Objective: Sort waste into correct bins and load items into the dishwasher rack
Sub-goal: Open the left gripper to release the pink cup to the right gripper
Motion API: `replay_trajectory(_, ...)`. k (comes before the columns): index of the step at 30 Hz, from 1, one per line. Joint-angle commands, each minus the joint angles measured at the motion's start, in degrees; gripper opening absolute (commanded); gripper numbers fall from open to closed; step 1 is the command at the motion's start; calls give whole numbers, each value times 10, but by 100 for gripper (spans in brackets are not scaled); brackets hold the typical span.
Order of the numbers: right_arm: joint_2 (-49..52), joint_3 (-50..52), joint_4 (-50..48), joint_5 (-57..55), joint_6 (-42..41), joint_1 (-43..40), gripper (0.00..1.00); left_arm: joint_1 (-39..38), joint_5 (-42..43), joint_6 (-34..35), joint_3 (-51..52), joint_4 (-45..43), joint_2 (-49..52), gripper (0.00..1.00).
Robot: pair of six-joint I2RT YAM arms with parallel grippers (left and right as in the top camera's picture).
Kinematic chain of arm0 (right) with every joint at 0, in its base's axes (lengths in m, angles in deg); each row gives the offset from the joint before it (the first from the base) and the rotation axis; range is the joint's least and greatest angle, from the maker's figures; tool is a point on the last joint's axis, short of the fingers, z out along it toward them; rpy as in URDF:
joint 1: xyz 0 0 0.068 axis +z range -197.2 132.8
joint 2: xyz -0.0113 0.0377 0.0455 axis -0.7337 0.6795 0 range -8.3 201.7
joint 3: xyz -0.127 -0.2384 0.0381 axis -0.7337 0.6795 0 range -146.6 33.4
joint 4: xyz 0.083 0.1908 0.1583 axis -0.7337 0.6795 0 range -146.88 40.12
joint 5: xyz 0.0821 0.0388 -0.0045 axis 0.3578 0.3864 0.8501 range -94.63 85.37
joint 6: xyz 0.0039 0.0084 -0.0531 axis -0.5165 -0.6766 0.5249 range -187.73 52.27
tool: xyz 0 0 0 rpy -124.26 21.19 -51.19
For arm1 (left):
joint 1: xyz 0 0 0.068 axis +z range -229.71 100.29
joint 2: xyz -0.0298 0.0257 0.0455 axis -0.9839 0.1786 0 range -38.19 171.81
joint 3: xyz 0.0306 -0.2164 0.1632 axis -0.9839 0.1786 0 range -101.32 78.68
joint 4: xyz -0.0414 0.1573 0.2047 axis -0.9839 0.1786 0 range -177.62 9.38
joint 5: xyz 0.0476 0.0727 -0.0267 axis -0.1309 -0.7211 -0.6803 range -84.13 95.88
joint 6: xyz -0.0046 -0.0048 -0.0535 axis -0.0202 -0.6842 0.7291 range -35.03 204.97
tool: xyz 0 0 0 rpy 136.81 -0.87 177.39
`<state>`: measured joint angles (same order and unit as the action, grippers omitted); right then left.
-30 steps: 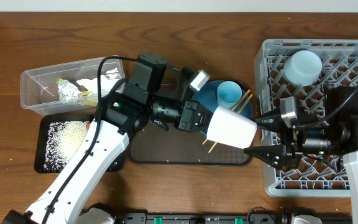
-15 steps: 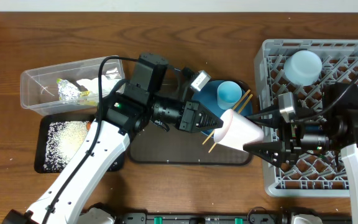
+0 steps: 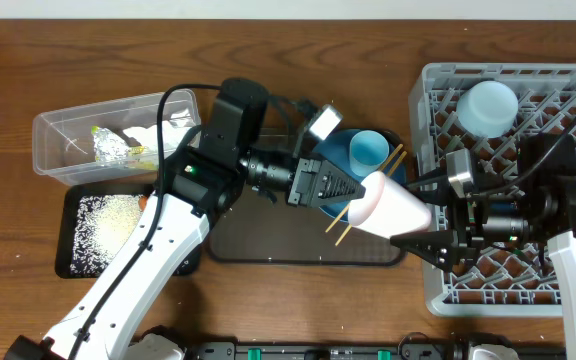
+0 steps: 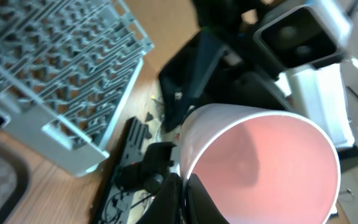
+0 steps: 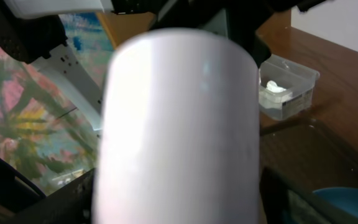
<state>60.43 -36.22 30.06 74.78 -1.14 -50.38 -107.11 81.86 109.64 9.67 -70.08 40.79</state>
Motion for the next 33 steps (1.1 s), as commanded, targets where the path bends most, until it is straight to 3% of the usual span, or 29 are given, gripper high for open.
replay_trajectory(1, -1, 0, 1, 5, 3, 6, 80, 1, 38, 45, 2, -24, -4, 6)
replay_trajectory(7, -1, 0, 0, 5, 3, 6, 78, 0, 37, 46, 2, -25, -4, 6)
replay_trajectory(13, -1, 0, 0, 8, 3, 6, 59, 0, 35, 46, 2, -24, -4, 6)
replay_trajectory(18, -1, 0, -9, 8, 3, 6, 56, 0, 26, 29, 2, 5, -4, 6)
replay_trajectory(25, -1, 0, -19, 14, 3, 6, 54, 0, 24, -48, 3, 102, -4, 6)
replay_trajectory(33, -1, 0, -19, 16, 1, 6, 49, 0, -6, -57, 3, 133, -4, 7)
